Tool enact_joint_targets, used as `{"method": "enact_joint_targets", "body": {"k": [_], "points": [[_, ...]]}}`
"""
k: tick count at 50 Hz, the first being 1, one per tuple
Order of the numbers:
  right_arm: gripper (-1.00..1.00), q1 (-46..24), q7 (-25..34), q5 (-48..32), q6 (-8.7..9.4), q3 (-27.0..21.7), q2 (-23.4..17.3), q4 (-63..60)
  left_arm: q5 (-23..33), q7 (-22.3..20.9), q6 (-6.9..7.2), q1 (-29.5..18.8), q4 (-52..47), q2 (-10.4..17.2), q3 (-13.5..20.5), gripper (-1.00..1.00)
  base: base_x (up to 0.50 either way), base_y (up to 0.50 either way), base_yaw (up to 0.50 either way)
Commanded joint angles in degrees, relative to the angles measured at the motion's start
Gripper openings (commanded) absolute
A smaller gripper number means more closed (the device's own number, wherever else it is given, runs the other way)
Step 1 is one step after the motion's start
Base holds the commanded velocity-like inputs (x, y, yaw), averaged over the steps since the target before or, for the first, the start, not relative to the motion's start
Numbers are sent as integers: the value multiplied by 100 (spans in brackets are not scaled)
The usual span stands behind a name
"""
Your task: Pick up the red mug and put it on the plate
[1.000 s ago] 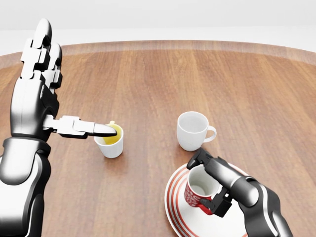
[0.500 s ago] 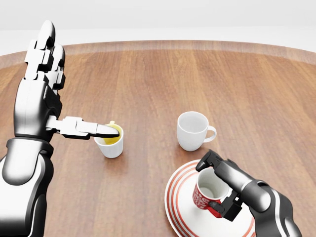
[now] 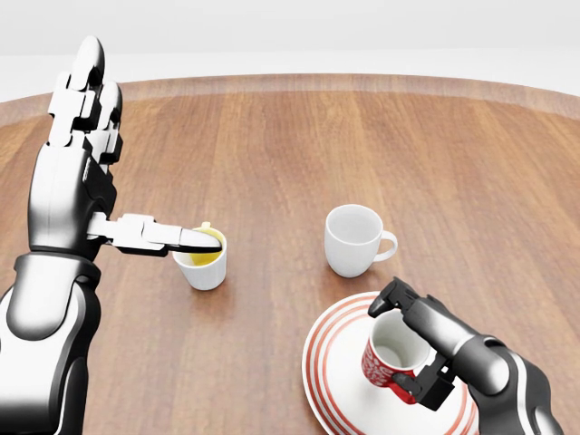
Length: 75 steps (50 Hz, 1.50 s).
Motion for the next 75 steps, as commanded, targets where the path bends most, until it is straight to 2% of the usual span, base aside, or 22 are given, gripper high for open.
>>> {"method": "enact_joint_targets", "body": {"k": [1, 3, 4, 5, 6, 7, 35, 48, 57, 75], "points": [[-100, -11, 0, -231, -1, -17, 4, 10, 13, -7, 0, -6, -17, -1, -4, 100, 0, 0, 0], [-100, -16, 4, -237, -1, -12, 6, 7, 11, -10, 0, -9, -32, 2, 2, 100, 0, 0, 0], [-82, -18, 7, -244, -1, -6, 9, -5, 9, -9, 0, -11, -41, 3, 6, 100, 0, 0, 0], [-4, -17, 17, -258, -1, 2, 12, -18, 11, -9, 0, -11, -45, 4, 5, 100, 0, 0, 0], [60, -18, 15, -262, -1, 2, 13, -22, 12, -9, 0, -11, -45, 4, 4, 100, 0, 0, 0], [100, -23, 20, -266, -1, 2, 14, -21, 13, -8, 0, -14, -43, 3, 3, 100, 0, 0, 0], [100, -33, 32, -337, -1, 60, 64, -65, -2, -10, 0, -29, -83, 8, 12, 100, 0, 0, 0], [100, -252, 538, -618, -1, 102, 95, -1001, -14, -39, 0, -74, -284, 53, 43, 100, 0, 0, 0], [100, -824, 538, -1078, -1, 159, 104, -1955, -100, -108, 0, -100, -826, 182, 176, 100, 0, 0, 0], [100, -1974, 538, -1498, -1, 85, 11, -2807, -266, -116, 0, -196, -1158, 354, 350, 100, 0, 0, 0]]}}
